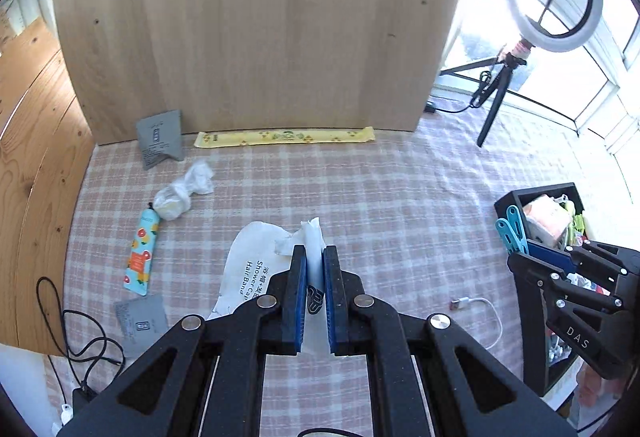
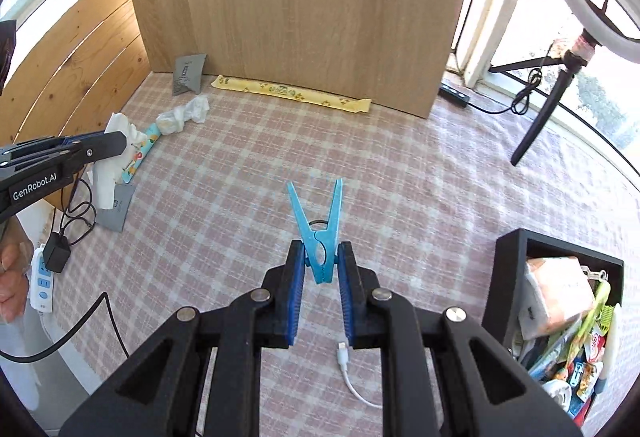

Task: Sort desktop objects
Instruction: 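Carry the pouch and clothespin into the black tray and open both grippers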

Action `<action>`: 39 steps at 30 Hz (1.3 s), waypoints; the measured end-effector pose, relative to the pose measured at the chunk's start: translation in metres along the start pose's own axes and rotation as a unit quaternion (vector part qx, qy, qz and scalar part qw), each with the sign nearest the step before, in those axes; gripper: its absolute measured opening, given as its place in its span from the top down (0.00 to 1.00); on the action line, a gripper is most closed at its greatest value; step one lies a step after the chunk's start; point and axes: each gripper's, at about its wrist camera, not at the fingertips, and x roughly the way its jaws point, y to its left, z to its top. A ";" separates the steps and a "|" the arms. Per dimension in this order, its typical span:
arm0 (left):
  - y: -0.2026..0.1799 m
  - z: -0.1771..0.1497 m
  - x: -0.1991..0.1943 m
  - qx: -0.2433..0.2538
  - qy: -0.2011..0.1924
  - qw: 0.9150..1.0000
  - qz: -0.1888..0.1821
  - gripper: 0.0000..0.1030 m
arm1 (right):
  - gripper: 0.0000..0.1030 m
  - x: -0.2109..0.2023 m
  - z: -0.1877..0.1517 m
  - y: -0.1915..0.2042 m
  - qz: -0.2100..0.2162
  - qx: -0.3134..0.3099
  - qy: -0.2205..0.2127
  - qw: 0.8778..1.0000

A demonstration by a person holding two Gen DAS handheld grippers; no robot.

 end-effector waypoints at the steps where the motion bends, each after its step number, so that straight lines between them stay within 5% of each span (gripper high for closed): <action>1: -0.021 0.000 0.001 0.017 0.001 1.000 -0.009 0.93 | 0.84 -0.009 -0.007 -0.014 -0.009 0.012 -0.003 1.000; 7: -0.146 -0.002 0.008 0.111 0.015 0.990 -0.080 0.93 | 0.84 -0.049 -0.060 -0.096 -0.063 0.086 -0.011 0.994; 17: -0.331 -0.028 0.008 0.232 0.036 0.959 -0.160 0.92 | 0.84 -0.107 -0.150 -0.232 -0.120 0.232 -0.008 0.965; 21: -0.379 -0.026 0.014 0.252 0.048 0.952 -0.165 0.58 | 0.79 -0.110 -0.167 -0.268 -0.103 0.269 0.008 0.958; 30: -0.398 -0.037 0.020 0.288 0.038 0.946 -0.143 0.55 | 0.58 -0.141 -0.206 -0.275 -0.136 0.302 0.004 0.943; 39: -0.383 -0.054 0.018 0.320 0.033 0.937 -0.133 0.49 | 0.58 -0.168 -0.255 -0.237 -0.184 0.352 0.015 0.918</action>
